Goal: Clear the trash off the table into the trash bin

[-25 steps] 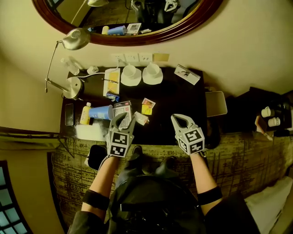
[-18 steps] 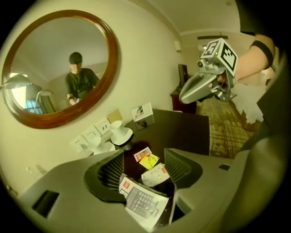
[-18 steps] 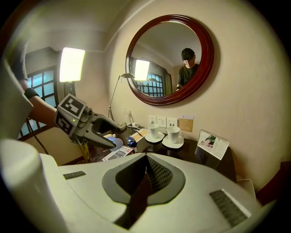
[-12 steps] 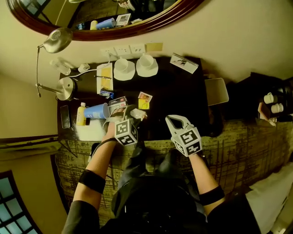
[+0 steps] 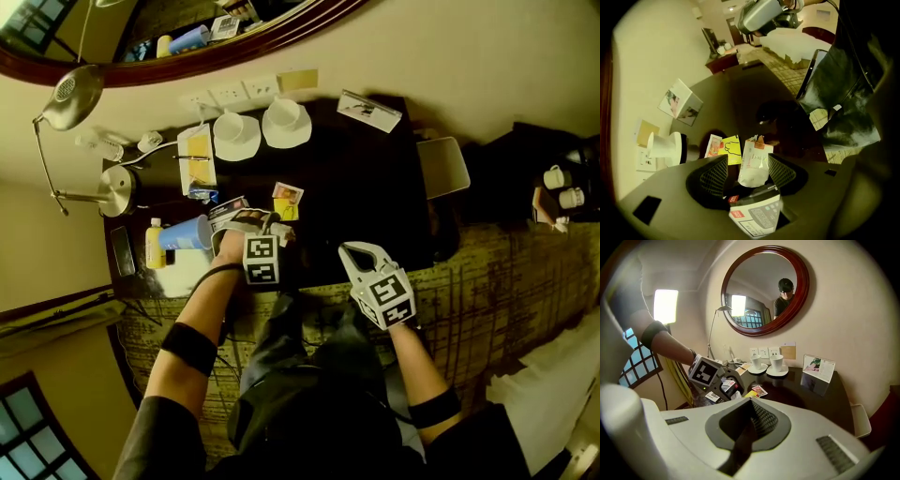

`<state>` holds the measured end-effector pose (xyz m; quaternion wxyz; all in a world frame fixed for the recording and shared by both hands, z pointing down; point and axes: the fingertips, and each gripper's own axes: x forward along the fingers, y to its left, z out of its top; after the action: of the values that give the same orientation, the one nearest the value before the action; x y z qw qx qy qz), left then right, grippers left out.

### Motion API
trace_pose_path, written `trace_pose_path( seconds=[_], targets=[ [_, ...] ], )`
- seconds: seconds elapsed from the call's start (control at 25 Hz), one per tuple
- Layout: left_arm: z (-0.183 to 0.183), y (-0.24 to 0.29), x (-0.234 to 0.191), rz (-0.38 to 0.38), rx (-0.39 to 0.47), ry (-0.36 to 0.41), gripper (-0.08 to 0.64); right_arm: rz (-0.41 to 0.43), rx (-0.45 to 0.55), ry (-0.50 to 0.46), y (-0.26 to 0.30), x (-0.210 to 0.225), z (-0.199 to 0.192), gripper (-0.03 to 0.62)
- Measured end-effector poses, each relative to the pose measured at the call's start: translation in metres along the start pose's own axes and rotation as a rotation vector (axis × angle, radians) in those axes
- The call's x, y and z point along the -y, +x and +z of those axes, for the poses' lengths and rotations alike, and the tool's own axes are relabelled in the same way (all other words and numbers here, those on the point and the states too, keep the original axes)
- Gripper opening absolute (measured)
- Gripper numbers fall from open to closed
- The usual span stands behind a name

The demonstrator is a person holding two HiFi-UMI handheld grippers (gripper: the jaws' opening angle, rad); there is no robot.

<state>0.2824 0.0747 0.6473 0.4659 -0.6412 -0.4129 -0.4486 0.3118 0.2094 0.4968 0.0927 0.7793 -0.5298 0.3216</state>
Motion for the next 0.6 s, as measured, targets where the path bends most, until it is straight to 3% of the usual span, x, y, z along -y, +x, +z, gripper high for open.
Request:
trace_pose_path(
  seconds=[0.36,0.6],
  targets=[
    [-0.003,0.03,-0.002,-0.05,-0.005,0.027,0.191,-0.064,-0.006,0.071,0.006,0.008,-0.018,0.005],
    [-0.006,0.033,-0.014,0.019,0.0,0.035,0.032,-0.098,0.006,0.116,0.009,0.009,-0.023,0.005]
  ],
)
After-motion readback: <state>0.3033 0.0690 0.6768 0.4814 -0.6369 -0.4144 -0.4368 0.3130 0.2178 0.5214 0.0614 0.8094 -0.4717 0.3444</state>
